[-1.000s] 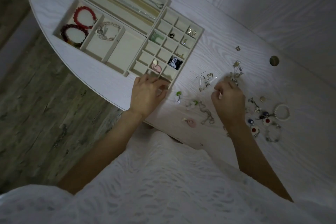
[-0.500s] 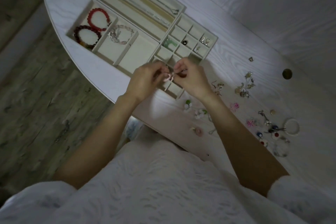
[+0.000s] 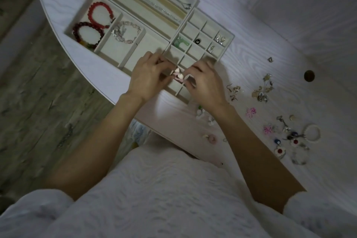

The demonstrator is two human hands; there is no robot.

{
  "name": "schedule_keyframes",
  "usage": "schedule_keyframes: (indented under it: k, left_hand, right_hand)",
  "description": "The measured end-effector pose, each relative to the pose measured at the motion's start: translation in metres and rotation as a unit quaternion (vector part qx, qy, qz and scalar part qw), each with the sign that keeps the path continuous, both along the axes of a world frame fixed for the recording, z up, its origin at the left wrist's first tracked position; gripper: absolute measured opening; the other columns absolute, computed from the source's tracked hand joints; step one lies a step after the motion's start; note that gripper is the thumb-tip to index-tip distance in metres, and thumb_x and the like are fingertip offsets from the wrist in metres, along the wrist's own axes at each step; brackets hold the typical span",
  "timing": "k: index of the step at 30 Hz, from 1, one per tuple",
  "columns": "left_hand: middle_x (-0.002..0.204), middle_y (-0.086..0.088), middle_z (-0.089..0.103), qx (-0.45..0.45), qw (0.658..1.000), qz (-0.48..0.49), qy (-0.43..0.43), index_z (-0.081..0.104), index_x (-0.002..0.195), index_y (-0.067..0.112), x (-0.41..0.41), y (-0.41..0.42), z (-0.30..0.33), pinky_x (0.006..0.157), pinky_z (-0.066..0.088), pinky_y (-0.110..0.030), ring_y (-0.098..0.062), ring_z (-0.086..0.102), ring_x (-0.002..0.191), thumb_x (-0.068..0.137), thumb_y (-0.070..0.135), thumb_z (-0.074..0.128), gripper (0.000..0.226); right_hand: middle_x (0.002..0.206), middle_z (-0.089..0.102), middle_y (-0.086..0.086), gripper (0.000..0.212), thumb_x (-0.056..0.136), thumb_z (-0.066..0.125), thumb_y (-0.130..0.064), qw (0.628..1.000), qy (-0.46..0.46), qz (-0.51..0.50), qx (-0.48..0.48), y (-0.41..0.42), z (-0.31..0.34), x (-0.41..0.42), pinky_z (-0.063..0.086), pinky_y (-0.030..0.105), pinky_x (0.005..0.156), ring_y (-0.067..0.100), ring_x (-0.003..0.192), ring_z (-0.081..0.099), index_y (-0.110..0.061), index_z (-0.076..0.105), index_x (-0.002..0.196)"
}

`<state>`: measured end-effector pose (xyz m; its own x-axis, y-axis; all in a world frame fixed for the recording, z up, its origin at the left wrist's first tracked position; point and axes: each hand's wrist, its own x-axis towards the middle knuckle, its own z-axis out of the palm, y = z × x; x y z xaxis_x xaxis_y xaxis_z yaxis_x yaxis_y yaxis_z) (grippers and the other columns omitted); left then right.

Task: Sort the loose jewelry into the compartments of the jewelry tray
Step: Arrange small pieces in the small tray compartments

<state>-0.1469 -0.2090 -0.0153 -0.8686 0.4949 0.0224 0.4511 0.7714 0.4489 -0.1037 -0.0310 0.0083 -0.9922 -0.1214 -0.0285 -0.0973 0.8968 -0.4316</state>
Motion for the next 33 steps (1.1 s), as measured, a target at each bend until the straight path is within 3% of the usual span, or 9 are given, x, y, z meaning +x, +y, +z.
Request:
schedule_keyframes:
  k: [3,8,13,17,21,27,33]
  left_hand:
    - [0.099,-0.009,0.063,-0.013,1.000,-0.022,-0.007,0.072,0.101,0.017,-0.002,0.000,-0.001,0.071,0.044,-0.037,-0.032,0.053,0.085,0.082,0.031,0.068,0.024]
    - [0.098,-0.008,0.062,-0.007,0.999,-0.048,-0.005,0.074,0.096,0.019,-0.003,0.002,0.000,0.068,0.046,-0.040,-0.032,0.053,0.085,0.084,0.033,0.056,0.026]
    - [0.094,-0.006,0.062,0.007,0.998,-0.054,0.014,0.075,0.091,0.020,-0.004,0.003,-0.001,0.067,0.041,-0.035,-0.030,0.052,0.083,0.085,0.034,0.052,0.027]
    - [0.091,-0.003,0.060,-0.016,0.993,-0.102,0.061,0.075,0.085,0.022,-0.004,0.005,-0.004,0.067,0.032,-0.031,-0.022,0.043,0.086,0.089,0.034,0.051,0.027]
    - [0.094,-0.004,0.060,-0.033,0.988,-0.129,0.080,0.075,0.092,0.024,-0.007,0.000,-0.005,0.067,0.033,-0.034,-0.022,0.042,0.089,0.092,0.034,0.051,0.026]
    - [0.098,-0.003,0.062,-0.026,0.986,-0.138,0.089,0.075,0.095,0.025,-0.002,-0.003,-0.008,0.068,0.032,-0.032,-0.022,0.045,0.091,0.092,0.031,0.055,0.021]
    - [0.098,-0.003,0.062,-0.025,0.988,-0.126,0.086,0.075,0.100,0.025,-0.001,-0.009,-0.010,0.066,0.033,-0.034,-0.023,0.045,0.090,0.094,0.036,0.049,0.029]
  right_hand:
    - [0.093,0.060,0.012,0.013,0.077,0.073,-0.012,1.000,0.002,-0.004,0.019,-0.009,-0.002,-0.005,0.051,0.037,0.070,0.029,0.090,0.055,-0.008,0.072,0.089]
    - [0.108,0.060,0.008,0.021,0.085,0.067,-0.027,0.996,-0.035,-0.024,0.076,-0.011,0.000,-0.015,0.043,0.031,0.085,0.023,0.105,0.050,-0.013,0.069,0.101]
    - [0.106,0.060,0.009,0.019,0.082,0.069,-0.025,0.995,-0.069,-0.066,0.029,-0.009,-0.004,-0.013,0.045,0.033,0.085,0.024,0.104,0.051,-0.011,0.068,0.095]
    - [0.099,0.061,0.010,0.020,0.079,0.072,-0.025,0.994,-0.035,-0.101,0.038,-0.011,-0.008,-0.008,0.046,0.034,0.080,0.026,0.098,0.054,-0.009,0.068,0.089]
    - [0.093,0.062,0.008,0.020,0.074,0.076,-0.027,0.991,0.002,-0.078,0.111,-0.015,-0.005,-0.013,0.044,0.036,0.076,0.027,0.091,0.054,-0.010,0.071,0.083]
    - [0.078,0.063,0.001,0.009,0.068,0.077,-0.019,0.985,0.094,-0.020,0.141,-0.011,-0.010,-0.011,0.042,0.034,0.068,0.027,0.078,0.055,-0.013,0.073,0.070]
    - [0.083,0.062,0.005,0.007,0.068,0.077,-0.009,0.990,0.119,-0.041,0.057,-0.006,-0.022,-0.005,0.044,0.033,0.068,0.026,0.078,0.055,-0.009,0.071,0.071]
